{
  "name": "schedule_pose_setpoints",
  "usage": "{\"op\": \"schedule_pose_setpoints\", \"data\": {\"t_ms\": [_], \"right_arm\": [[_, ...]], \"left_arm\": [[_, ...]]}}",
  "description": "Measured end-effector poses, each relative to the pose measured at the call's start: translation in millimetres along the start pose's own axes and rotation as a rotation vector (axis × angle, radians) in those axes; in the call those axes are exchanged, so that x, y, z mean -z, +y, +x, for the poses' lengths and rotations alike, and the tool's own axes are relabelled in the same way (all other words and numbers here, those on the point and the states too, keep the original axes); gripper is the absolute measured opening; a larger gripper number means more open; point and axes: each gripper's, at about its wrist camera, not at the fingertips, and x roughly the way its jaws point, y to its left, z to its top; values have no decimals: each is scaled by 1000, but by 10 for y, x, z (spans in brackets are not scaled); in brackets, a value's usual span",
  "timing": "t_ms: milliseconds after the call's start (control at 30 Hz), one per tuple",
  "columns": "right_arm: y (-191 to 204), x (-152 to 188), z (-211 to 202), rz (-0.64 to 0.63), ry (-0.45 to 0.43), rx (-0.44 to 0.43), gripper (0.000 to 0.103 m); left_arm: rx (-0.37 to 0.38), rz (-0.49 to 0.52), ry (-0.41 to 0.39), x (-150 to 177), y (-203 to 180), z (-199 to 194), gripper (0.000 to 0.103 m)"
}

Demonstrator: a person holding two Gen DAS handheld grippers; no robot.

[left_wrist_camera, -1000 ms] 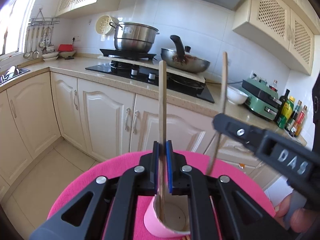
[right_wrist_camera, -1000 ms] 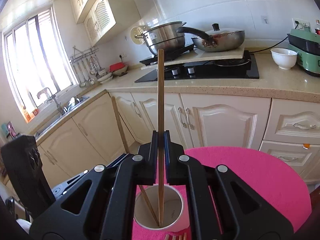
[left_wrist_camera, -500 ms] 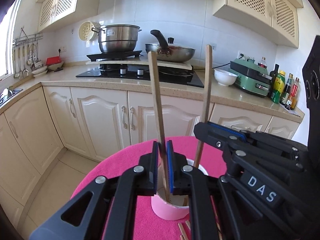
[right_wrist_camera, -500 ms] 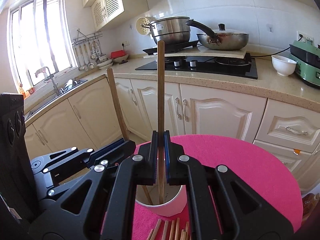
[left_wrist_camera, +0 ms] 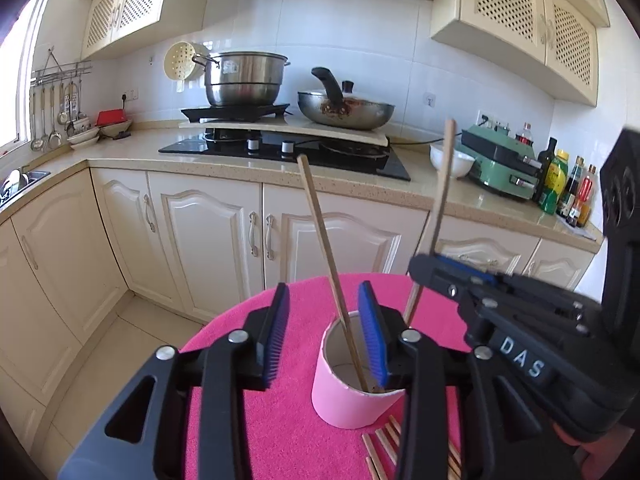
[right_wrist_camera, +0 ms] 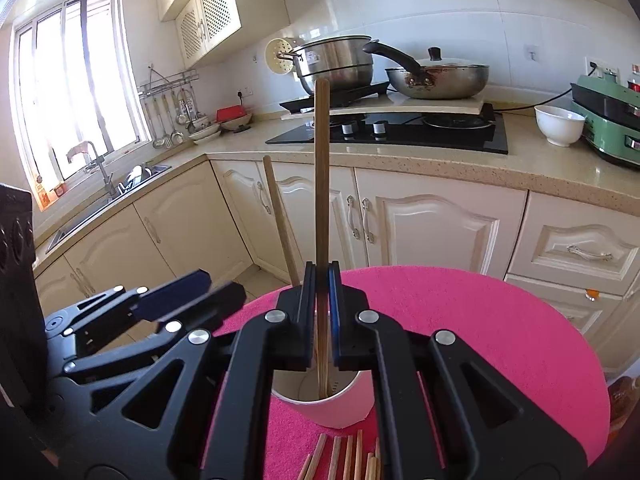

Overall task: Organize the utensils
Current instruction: 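Lift the chopstick with the right tool and drop it into the pink cup, then lower the left tool to the chopsticks and grasp one chopstick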

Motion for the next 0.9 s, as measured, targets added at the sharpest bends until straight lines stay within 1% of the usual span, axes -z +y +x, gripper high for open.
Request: {"op": "schedule_pose_setpoints", "data": {"t_ms": [200, 400, 467, 533, 567, 600, 633, 667, 767, 900], "right_arm": [[-7, 29, -48, 28, 0, 12, 7], [-22, 9, -152, 56, -12, 24, 8], [-40, -8, -197, 69, -10, 26, 8], [-51, -32, -290, 78, -18, 27, 11], [-54, -44, -327, 77, -23, 28, 16], [-65, -58, -372, 78, -26, 26, 27], [-81, -71, -414, 83, -31, 28, 34], [-92, -78, -441, 88, -38, 34, 50], [-143, -97, -519, 100, -39, 39, 52], [-221, -52, -663, 97, -22, 72, 52]], "left_arm": [[3, -8, -2, -9, 50, -88, 38], [-8, -41, -3, -3, 163, -223, 38], [1, -69, 7, -11, 212, -269, 38], [7, -88, 13, -14, 245, -321, 39], [7, -89, 15, -11, 254, -339, 39], [6, -93, 19, 2, 260, -365, 40], [5, -96, 26, 13, 261, -374, 40], [5, -103, 37, 31, 262, -379, 40], [14, -120, 75, 111, 250, -375, 40], [31, -162, 164, 313, 210, -315, 40]]}}
